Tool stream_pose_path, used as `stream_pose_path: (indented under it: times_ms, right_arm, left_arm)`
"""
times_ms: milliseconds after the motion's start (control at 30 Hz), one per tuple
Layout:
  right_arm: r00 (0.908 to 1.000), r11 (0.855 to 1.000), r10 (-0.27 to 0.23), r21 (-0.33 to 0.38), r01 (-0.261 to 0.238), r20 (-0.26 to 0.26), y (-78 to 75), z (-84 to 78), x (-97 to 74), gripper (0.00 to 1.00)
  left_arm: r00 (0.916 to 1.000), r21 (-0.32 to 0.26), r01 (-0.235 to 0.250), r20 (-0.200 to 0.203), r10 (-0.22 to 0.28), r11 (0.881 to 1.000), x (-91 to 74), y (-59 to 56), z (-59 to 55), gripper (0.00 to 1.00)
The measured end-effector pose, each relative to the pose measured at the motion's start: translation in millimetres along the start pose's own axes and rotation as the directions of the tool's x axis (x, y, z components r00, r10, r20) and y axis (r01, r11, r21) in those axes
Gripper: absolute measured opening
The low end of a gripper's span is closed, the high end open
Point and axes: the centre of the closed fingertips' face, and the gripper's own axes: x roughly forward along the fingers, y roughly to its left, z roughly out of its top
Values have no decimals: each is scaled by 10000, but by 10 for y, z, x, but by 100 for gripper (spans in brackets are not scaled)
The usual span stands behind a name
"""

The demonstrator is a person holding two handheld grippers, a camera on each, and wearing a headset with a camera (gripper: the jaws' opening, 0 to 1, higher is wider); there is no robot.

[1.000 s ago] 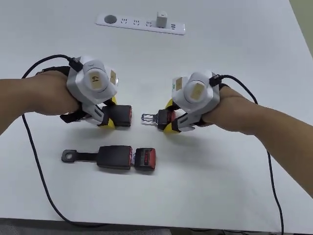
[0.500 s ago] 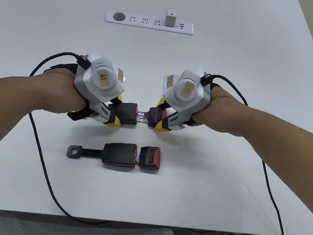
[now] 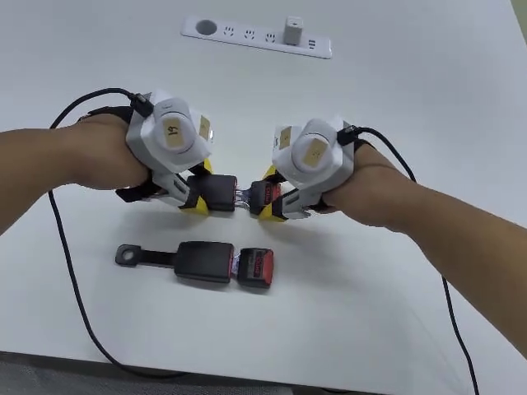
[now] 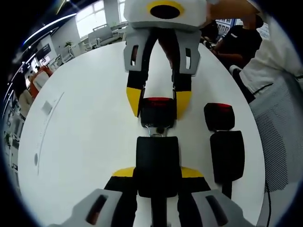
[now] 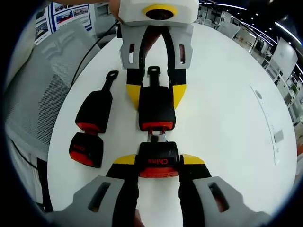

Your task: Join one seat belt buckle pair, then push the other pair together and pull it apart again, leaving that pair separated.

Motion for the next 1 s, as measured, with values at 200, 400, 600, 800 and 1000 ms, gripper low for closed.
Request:
stream_pose_path:
  times_ms: [200, 400, 600, 800, 1000]
  right_arm:
    - [9998, 10000, -35, 70, 34, 208, 18, 100, 48, 29]
    - [9995, 9997, -71, 246, 64, 319, 12, 135, 79, 29]
    - [9991, 9999, -16, 146, 10, 428, 9, 133, 71, 29]
    - [9993, 9999, -58, 156, 52, 383, 10, 125, 71, 29]
    - [9994, 9997, -100, 208, 93, 328, 20, 134, 58, 29]
  left_arm:
    - [9999, 41, 20, 100, -21, 10000, -4, 14, -8, 32]
    - [9999, 70, 24, 137, -25, 10000, -6, 8, -5, 31]
    - [9998, 13, -25, 203, 25, 10000, -6, 12, -11, 31]
    - [9999, -21, -49, 165, 50, 10000, 0, 23, -21, 32]
    - [9997, -84, -63, 253, 65, 9999, -10, 11, -10, 32]
